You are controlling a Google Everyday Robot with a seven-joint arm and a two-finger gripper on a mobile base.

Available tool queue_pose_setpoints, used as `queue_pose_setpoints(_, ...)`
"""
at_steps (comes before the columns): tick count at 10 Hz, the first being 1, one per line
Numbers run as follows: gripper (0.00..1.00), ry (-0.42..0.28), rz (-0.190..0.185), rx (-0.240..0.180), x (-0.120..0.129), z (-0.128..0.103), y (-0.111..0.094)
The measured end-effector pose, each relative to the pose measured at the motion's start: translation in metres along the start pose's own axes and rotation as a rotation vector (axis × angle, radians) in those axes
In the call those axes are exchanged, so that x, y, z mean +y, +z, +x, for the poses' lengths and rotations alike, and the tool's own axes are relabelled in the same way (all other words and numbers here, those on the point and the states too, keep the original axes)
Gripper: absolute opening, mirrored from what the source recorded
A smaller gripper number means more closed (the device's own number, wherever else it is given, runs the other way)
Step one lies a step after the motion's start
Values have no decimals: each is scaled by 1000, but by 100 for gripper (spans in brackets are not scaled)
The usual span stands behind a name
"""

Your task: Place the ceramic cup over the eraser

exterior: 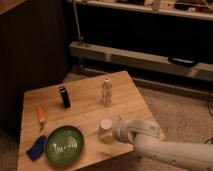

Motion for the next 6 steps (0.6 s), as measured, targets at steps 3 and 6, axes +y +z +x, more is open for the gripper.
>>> queue_pose_setpoints(3, 80, -56, -40, -41, -2, -2, 9)
queue_pose_setpoints(6, 80, -56, -81, -63, -1, 1, 22)
